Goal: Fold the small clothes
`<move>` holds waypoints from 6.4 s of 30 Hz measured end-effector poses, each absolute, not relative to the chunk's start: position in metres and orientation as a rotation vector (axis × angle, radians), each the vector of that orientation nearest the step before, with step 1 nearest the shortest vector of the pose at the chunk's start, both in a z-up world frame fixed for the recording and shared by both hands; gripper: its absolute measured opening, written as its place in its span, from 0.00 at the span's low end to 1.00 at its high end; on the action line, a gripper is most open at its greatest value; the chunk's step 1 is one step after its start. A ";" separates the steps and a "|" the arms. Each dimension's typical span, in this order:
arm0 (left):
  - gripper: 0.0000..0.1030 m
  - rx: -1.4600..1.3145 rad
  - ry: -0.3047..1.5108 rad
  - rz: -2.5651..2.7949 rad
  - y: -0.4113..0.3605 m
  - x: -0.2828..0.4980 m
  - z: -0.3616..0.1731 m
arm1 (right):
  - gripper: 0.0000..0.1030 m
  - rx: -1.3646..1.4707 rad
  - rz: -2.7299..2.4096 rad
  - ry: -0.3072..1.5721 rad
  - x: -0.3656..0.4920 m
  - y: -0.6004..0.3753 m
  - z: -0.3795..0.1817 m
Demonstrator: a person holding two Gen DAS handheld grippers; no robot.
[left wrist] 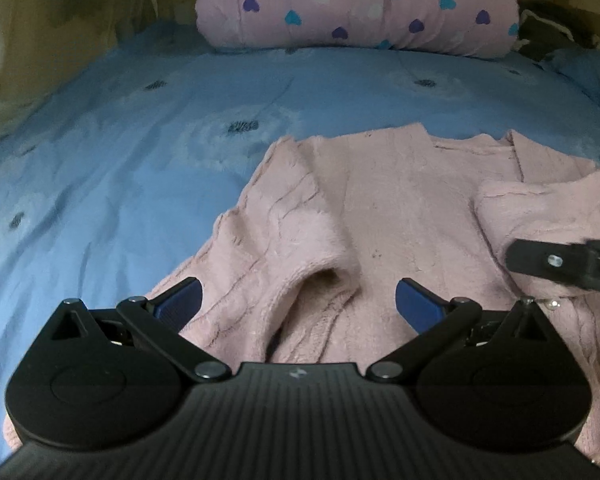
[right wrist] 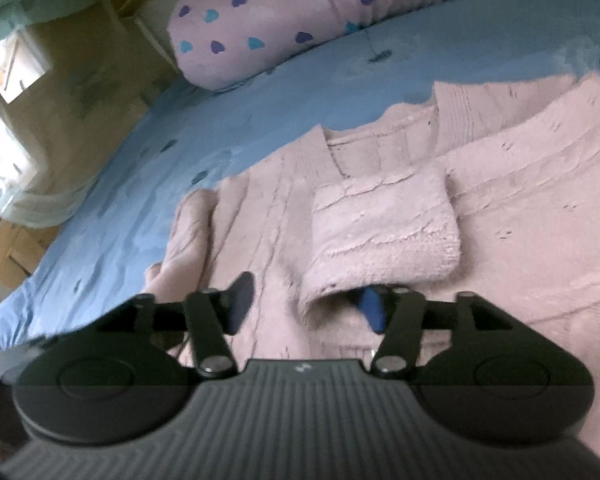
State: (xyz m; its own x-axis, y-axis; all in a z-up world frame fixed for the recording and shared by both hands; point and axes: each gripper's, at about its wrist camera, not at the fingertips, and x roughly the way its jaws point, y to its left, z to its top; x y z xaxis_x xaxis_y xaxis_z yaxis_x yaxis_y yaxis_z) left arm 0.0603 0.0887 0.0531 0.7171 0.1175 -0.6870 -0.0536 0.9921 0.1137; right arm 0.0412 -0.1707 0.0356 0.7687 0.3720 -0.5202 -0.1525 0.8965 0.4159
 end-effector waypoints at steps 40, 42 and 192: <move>0.72 0.312 0.688 -0.071 -0.124 0.105 0.021 | 0.62 0.408 -0.074 0.647 0.024 -0.347 0.044; 0.55 0.277 0.702 -0.071 -0.116 0.108 0.022 | 0.62 0.407 -0.076 0.648 0.024 -0.346 0.044; 0.18 -0.179 0.680 0.308 0.233 0.009 0.145 | 0.62 0.282 -0.039 0.648 0.006 -0.326 0.041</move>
State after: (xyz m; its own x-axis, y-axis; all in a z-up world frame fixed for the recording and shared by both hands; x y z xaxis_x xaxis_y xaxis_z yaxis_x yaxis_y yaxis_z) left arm 0.0089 0.2331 0.1451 0.7351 0.2207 -0.6411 -0.3362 0.9397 -0.0620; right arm 0.0057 -0.3262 0.0408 0.7981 0.0521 -0.6003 0.1231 0.9611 0.2472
